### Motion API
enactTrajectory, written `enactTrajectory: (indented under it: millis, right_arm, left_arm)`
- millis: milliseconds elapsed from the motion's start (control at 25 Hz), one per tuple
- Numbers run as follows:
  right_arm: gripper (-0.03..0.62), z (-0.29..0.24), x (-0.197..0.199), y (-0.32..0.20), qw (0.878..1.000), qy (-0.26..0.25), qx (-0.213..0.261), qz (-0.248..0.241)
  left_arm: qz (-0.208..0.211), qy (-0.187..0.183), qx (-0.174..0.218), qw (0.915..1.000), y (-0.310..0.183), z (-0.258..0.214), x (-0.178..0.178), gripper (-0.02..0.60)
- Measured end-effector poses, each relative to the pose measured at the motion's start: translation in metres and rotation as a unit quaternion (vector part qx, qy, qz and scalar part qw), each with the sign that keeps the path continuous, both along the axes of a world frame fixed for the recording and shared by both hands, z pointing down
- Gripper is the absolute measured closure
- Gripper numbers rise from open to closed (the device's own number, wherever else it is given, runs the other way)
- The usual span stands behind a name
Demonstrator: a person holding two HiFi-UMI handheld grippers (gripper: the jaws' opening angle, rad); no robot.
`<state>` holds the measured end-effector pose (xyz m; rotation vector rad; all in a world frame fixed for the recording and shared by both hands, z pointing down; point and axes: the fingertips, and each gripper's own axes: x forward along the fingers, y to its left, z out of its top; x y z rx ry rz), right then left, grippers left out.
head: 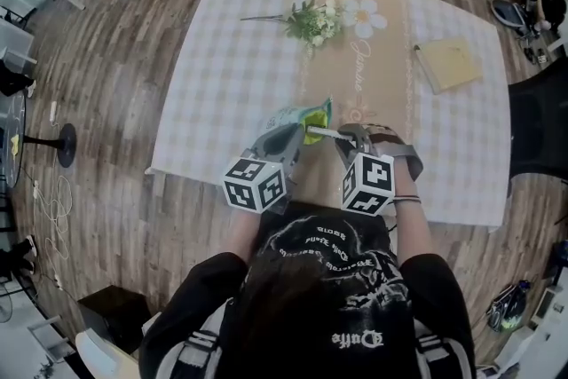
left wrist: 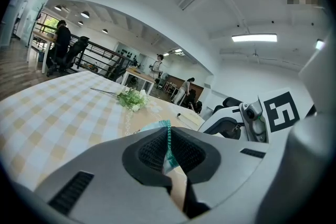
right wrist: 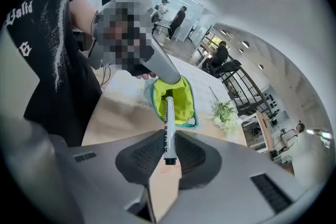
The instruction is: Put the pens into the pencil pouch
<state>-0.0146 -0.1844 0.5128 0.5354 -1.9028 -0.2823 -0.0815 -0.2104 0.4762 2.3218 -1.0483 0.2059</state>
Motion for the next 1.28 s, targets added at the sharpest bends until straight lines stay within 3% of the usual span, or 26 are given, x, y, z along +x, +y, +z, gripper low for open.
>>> enactTrajectory:
  millis: [360, 640, 800, 1120, 1280]
  right_arm:
    - [0.517, 0.008, -0.029, -0.001, 1.0, -0.008, -0.019, 0.003]
    - [0.517, 0.014, -0.045, -0.019, 0.999, -0.016, -0.031, -0.015]
    - [0.517, 0.016, -0.053, -0.015, 0.999, -0.031, -0.037, -0.016]
    - [0.512, 0.021, -0.061, -0.011, 0.997, -0.051, -0.05, -0.007]
    - [0.442, 0.017, -0.056, -0.037, 0.994, -0.088, -0.063, 0.012]
  left_arm:
    - [0.04, 0.014, -0.007, 0.9991, 0.009, 0.002, -0.003, 0.548]
    - [0.098, 0.02, 0.006, 0.995, 0.001, 0.0, 0.016, 0.549]
    - [0.127, 0.041, 0.011, 0.991, 0.01, -0.003, 0.02, 0.548]
    - [0.112, 0.064, -0.003, 0.9916, 0.01, -0.002, 0.014, 0.549]
    - [0.095, 0.066, -0.008, 0.9932, -0.019, 0.0, 0.013, 0.549]
